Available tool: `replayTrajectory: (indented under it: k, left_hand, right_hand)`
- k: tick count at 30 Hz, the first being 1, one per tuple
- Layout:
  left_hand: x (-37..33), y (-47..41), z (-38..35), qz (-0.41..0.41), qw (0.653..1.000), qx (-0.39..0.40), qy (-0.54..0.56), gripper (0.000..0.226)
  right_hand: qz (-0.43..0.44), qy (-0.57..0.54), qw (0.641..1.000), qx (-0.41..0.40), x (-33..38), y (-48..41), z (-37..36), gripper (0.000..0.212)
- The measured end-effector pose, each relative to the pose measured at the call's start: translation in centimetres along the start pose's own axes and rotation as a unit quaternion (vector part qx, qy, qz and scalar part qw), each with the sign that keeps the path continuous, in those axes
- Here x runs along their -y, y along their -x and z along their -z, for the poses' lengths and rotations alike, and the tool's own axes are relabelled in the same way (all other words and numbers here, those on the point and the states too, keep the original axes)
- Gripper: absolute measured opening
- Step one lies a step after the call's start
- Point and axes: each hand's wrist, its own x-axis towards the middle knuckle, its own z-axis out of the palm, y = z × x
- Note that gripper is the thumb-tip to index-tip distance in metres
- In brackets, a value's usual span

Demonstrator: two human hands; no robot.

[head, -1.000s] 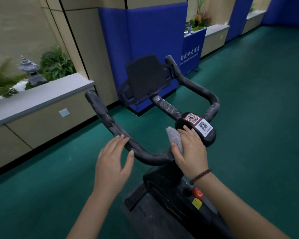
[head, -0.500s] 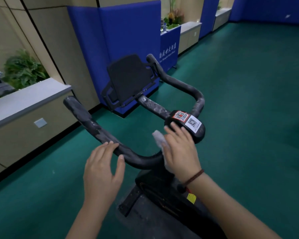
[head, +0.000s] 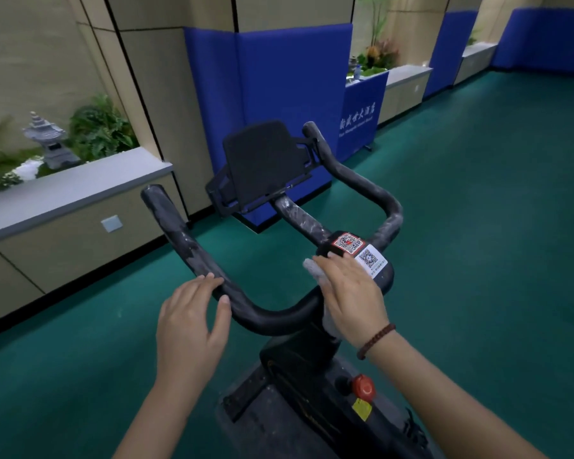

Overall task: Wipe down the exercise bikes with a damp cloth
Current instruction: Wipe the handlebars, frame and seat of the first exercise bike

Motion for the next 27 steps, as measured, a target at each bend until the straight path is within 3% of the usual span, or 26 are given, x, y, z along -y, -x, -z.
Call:
replayTrajectory:
  k: [2, 6, 12, 16, 18, 21, 27]
  left_hand:
    - [-0.3, 0.1, -0.2, 0.009, 1.000, -0.007, -0.008, 0.052]
    - [-0.7, 0.1, -0.3, 0.020, 1.000, -0.012, -0.020, 0.051]
    - [-1.0, -0.3, -0.3, 0.035, 0.999, -0.021, -0.013, 0.053]
    - [-1.3, -0.2, -0.5, 0.042, 0.999, -0.035, -0.004, 0.052]
    - [-1.4, -0.1, -0.6, 0.044, 0.998, -0.035, -0.004, 0.052]
    - [-1.3, 0.0, -0.7, 0.046, 0.998, -0.035, -0.010, 0.051]
    - [-1.2, 0.0, -0.7, 0.040, 0.998, -0.042, -0.025, 0.049]
  right_hand:
    - [-0.005, -0.059, 0.998, -0.006, 1.7, 1.3, 0.3, 0.045]
    - [0.070, -0.067, 0.995, 0.003, 6.2, 2.7, -0.8, 0.013]
    - [0.138, -0.052, 0.988, 0.049, 4.9, 2.1, -1.3, 0.021]
    - [0.129, -0.096, 0.985, -0.056, 2.0, -1.1, 1.3, 0.024]
    - [0.111, -0.040, 0.990, -0.073, 0.5, -3.0, 2.3, 0.024]
    - [0.090, 0.081, 0.993, -0.003, -1.3, -3.7, 1.2, 0.034]
    - [0.065, 0.025, 0.997, 0.039, -2.0, -0.9, 0.5, 0.042]
